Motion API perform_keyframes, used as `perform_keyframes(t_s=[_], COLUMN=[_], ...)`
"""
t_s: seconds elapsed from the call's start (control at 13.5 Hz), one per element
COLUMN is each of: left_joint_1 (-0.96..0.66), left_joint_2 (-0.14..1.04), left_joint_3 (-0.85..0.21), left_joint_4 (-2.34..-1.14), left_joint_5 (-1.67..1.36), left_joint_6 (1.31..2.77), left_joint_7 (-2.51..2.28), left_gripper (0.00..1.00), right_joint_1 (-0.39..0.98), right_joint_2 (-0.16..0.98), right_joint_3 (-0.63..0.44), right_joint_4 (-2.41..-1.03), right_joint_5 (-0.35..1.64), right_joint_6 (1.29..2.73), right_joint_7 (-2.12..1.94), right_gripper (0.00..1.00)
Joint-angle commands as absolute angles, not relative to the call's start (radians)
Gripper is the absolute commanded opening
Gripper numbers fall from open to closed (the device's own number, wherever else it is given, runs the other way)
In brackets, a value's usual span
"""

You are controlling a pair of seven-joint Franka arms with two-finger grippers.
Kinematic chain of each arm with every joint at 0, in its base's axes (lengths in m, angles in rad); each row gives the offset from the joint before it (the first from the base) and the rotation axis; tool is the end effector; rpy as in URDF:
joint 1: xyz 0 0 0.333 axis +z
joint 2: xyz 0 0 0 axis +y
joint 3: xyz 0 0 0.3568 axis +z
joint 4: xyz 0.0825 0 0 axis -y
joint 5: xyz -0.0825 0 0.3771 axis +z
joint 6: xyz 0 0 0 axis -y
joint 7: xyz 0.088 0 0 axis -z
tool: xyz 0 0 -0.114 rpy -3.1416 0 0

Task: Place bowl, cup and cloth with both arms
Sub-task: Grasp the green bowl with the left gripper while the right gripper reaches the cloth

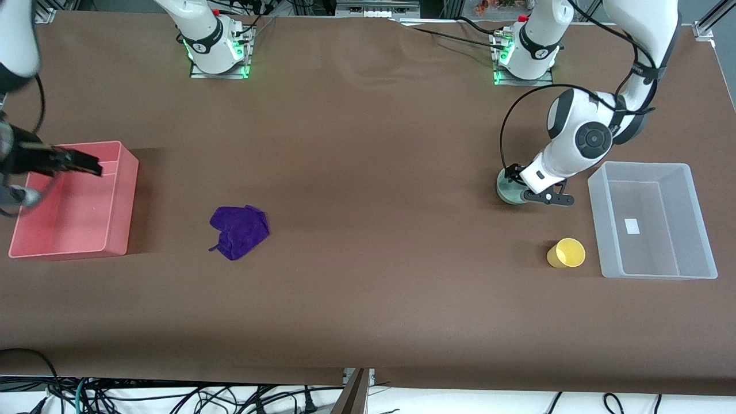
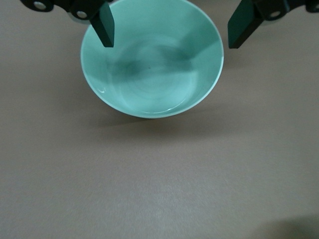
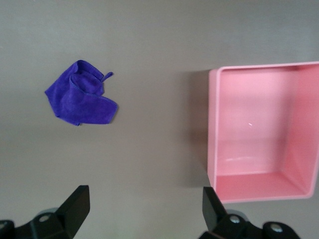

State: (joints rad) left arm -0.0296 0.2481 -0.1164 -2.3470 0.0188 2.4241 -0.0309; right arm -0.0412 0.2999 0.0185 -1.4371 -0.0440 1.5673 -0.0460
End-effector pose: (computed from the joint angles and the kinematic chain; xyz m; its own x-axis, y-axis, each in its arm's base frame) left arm 0.4961 -0.0733 0.2528 0.9773 -0.1281 -0.1687 -0.1277 -0.9917 0.0135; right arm 0.6369 -0.0212 0.5414 0.9851 0.0236 -0.1704 0.0291 -0.9991 0.0301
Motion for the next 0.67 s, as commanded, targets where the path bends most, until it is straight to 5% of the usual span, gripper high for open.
perform_keyframes(t_s=[0.0,0.15,0.22,0.37,0.45,0.59], left_joint_1=[0.018,0.032,0.034,0.029,0.022,0.031], left_joint_2=[0.265,0.297,0.308,0.313,0.314,0.315], left_joint_3=[-0.120,-0.120,-0.121,-0.124,-0.124,-0.126], left_joint_4=[-2.339,-2.351,-2.358,-2.375,-2.375,-2.373], left_joint_5=[0.012,0.012,0.012,0.012,0.012,0.012], left_joint_6=[2.431,2.468,2.494,2.535,2.537,2.536], left_joint_7=[0.028,0.041,0.041,0.041,0.041,0.041], left_gripper=[1.00,1.00,0.88,0.19,0.00,0.00], right_joint_1=[-0.028,-0.034,-0.037,-0.037,-0.035,-0.020], right_joint_2=[0.376,0.365,0.356,0.362,0.373,0.423], right_joint_3=[0.025,0.073,0.089,0.142,0.173,0.193], right_joint_4=[-1.434,-1.552,-1.643,-1.796,-1.843,-1.881], right_joint_5=[-0.048,-0.038,-0.022,-0.006,-0.009,-0.012], right_joint_6=[1.633,1.804,1.941,2.162,2.249,2.365], right_joint_7=[-0.061,-0.040,0.003,0.208,0.292,0.359], right_gripper=[1.00,1.00,1.00,1.00,1.00,1.00])
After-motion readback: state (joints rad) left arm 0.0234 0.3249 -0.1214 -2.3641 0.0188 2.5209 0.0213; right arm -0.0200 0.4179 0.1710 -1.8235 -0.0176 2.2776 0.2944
